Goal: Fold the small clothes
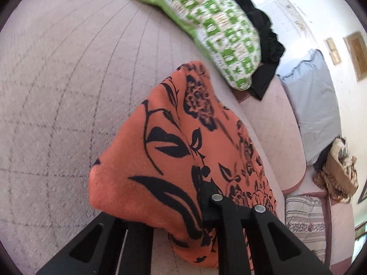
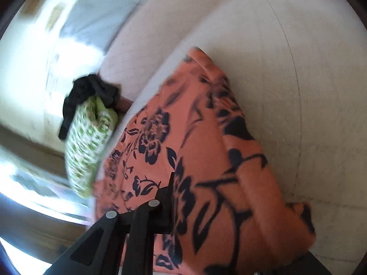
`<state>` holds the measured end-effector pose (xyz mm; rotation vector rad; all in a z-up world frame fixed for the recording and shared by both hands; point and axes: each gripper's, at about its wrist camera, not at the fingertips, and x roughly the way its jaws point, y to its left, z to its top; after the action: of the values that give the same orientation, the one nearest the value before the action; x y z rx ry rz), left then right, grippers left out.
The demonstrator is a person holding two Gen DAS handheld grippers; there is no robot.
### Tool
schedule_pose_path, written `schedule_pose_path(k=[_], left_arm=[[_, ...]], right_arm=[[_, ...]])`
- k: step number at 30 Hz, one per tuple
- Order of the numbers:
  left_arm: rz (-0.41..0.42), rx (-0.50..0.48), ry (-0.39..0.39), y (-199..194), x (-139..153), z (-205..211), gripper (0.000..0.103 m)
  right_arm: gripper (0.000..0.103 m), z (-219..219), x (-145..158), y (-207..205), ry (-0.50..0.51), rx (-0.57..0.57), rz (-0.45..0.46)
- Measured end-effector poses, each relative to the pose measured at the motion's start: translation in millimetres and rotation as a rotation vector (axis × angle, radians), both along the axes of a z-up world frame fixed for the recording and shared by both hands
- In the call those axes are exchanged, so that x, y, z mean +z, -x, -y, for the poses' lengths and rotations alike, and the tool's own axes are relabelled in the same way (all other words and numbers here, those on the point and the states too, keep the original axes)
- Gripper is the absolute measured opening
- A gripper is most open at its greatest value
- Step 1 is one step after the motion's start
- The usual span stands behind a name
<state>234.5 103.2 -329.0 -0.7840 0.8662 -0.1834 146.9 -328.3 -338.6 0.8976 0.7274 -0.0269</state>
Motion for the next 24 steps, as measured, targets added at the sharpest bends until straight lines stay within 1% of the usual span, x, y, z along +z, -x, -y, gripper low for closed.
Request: schedule_pose_path(k=[1, 2, 3, 5, 8, 10, 11, 12, 13, 14, 15, 16, 17, 19, 20, 22, 23, 24], left_arm=[[0.016, -0.006, -0.002, 4.2, 4.1, -1.7, 0.012], [0.034, -0.016, 0.002, 9.4, 9.4, -3.5, 0.012], [0.041, -0.027, 0.003, 13.7, 13.1, -4.9, 0.012], [0.056, -0.052, -0.012, 25.9, 20.5, -7.5, 0.012], [0.077, -0.093, -0.029, 54.6, 26.7, -15.6, 0.012], [0.076, -0.111, -0.038, 72.6, 23.1, -20.7, 0.012], [0.068, -0.118, -0.051, 81.6, 18.5, -23.8, 0.012], [0.050, -0.125, -0.062, 89.3, 11.3, -26.3, 0.013], [0.026, -0.130, -0.069, 92.2, 3.9, -27.8, 0.014], [-0.016, -0.126, -0.077, 92.0, -5.8, -30.6, 0.018], [-0.042, -0.122, -0.067, 89.6, -11.8, -33.3, 0.024], [-0.054, -0.118, -0.040, 87.4, -16.6, -37.4, 0.025], [-0.056, -0.112, -0.005, 85.1, -19.5, -41.7, 0.028], [-0.062, -0.102, 0.035, 81.4, -21.8, -48.0, 0.031], [-0.060, -0.095, 0.043, 81.0, -22.1, -50.0, 0.033], [-0.042, -0.068, 0.048, 78.8, -21.1, -51.2, 0.034], [-0.035, -0.063, 0.041, 78.6, -20.8, -50.3, 0.034], [-0.026, -0.059, 0.024, 76.2, -19.4, -47.7, 0.033]], right_arm=[[0.015, -5.6, 10.5, 3.8, 0.057, 0.008, 0.027], [0.014, -9.1, 18.0, 8.9, 0.087, 0.014, 0.043], [0.014, -10.3, 22.2, 15.2, 0.094, 0.016, 0.051], [0.013, -9.3, 27.2, 32.0, 0.087, 0.012, 0.056], [0.013, -5.5, 31.7, 61.4, 0.061, 0.013, 0.031], [0.013, -8.0, 30.0, 81.0, 0.048, 0.018, 0.012], [0.013, -9.4, 27.7, 89.3, 0.035, 0.020, -0.008], [0.014, -11.2, 21.4, 98.7, 0.006, 0.031, -0.048], [0.017, -11.0, 12.6, 106.7, -0.032, 0.042, -0.097], [0.018, -9.7, 4.0, 115.0, -0.066, 0.038, -0.146], [0.024, -6.6, -6.3, 123.9, -0.122, 0.022, -0.198], [0.027, -3.2, -9.5, 131.3, -0.173, 0.009, -0.198], [0.030, -0.5, -8.8, 138.3, -0.197, 0.000, -0.202], [0.044, 1.0, 3.3, 156.1, -0.166, -0.004, -0.215], [0.059, -0.2, 11.8, 167.9, -0.153, 0.001, -0.193], [0.060, -3.7, 26.2, 184.8, -0.139, 0.034, -0.157], [0.059, -7.9, 35.0, 189.0, -0.115, 0.057, -0.142], [0.053, -13.5, 45.0, 189.5, -0.087, 0.083, -0.119]])
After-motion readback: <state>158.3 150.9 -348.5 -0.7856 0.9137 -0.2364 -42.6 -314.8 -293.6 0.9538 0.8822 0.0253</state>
